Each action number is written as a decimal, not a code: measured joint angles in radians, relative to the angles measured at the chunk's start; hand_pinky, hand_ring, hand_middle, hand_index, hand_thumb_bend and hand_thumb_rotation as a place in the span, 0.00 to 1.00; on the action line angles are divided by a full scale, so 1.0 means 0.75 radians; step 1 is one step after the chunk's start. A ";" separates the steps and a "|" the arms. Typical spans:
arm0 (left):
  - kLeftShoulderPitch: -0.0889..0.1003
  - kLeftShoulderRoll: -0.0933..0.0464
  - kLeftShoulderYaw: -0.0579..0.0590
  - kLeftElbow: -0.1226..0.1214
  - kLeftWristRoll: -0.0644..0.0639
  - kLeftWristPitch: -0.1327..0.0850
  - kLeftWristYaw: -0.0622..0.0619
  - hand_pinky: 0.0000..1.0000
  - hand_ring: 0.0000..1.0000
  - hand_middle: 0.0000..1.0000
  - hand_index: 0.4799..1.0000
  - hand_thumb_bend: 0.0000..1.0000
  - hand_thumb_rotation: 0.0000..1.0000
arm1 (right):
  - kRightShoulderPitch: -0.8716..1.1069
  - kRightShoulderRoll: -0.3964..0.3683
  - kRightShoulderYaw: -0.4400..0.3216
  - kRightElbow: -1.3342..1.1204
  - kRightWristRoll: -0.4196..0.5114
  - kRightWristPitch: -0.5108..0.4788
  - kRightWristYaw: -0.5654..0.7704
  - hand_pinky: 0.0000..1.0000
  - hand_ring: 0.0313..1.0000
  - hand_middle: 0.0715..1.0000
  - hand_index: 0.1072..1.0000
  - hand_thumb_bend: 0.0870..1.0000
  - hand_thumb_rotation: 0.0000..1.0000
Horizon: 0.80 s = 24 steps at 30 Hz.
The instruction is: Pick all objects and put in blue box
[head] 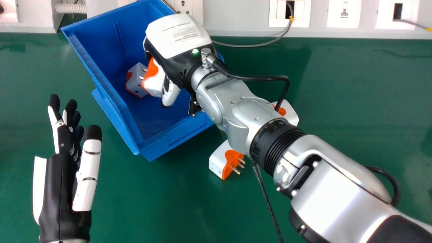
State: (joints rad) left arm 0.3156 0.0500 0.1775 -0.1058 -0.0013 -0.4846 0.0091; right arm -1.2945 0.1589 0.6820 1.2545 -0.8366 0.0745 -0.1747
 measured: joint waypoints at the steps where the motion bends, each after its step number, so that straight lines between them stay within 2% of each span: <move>1: -0.002 -0.001 -0.001 0.000 0.003 0.000 0.001 1.00 1.00 1.00 1.00 0.47 0.90 | 0.003 0.000 0.001 0.000 0.000 0.001 0.000 0.95 1.00 1.00 1.00 0.48 0.55; 5: -0.011 -0.001 -0.001 0.000 0.011 0.000 0.014 1.00 1.00 1.00 1.00 0.48 0.90 | 0.005 -0.003 0.010 -0.002 -0.001 0.001 -0.018 0.95 1.00 1.00 1.00 0.48 0.56; 9: -0.019 -0.001 -0.005 0.000 0.006 0.001 0.016 1.00 1.00 1.00 1.00 0.47 0.89 | 0.006 -0.003 0.011 -0.003 0.003 0.001 -0.023 0.97 1.00 1.00 1.00 0.48 0.57; 13: -0.034 -0.001 -0.006 0.000 0.012 0.001 0.020 1.00 1.00 1.00 1.00 0.43 0.91 | 0.022 -0.011 0.005 -0.033 0.005 0.002 -0.048 0.95 1.00 1.00 0.97 0.49 0.48; 16: -0.040 -0.001 -0.007 0.000 0.022 0.003 0.023 1.00 1.00 1.00 1.00 0.42 0.93 | 0.057 -0.034 -0.008 -0.101 0.010 -0.002 -0.086 0.96 1.00 1.00 0.97 0.43 0.38; 18: -0.047 -0.001 -0.007 0.000 0.035 0.008 0.027 1.00 1.00 1.00 1.00 0.42 0.93 | 0.113 -0.064 -0.018 -0.184 0.010 -0.002 -0.127 0.94 1.00 1.00 0.97 0.42 0.33; 21: -0.051 0.000 -0.006 0.000 0.070 0.025 0.052 1.00 1.00 1.00 1.00 0.41 0.96 | 0.248 -0.138 -0.027 -0.416 0.001 0.007 -0.153 0.94 1.00 1.00 0.98 0.42 0.29; 22: -0.051 0.000 -0.005 0.000 0.080 0.027 0.054 1.00 1.00 1.00 1.00 0.41 0.96 | 0.299 -0.167 -0.028 -0.507 -0.002 0.013 -0.153 0.95 1.00 1.00 0.98 0.43 0.29; 24: -0.054 0.000 -0.006 0.000 0.090 0.033 0.057 1.00 1.00 1.00 1.00 0.41 0.97 | 0.406 -0.223 -0.029 -0.689 -0.013 0.046 -0.148 0.97 1.00 1.00 0.99 0.43 0.31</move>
State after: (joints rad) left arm 0.2749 0.0503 0.1733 -0.1060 0.0666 -0.4601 0.0519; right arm -0.9903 -0.0084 0.6605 0.7379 -0.8466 0.1089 -0.2857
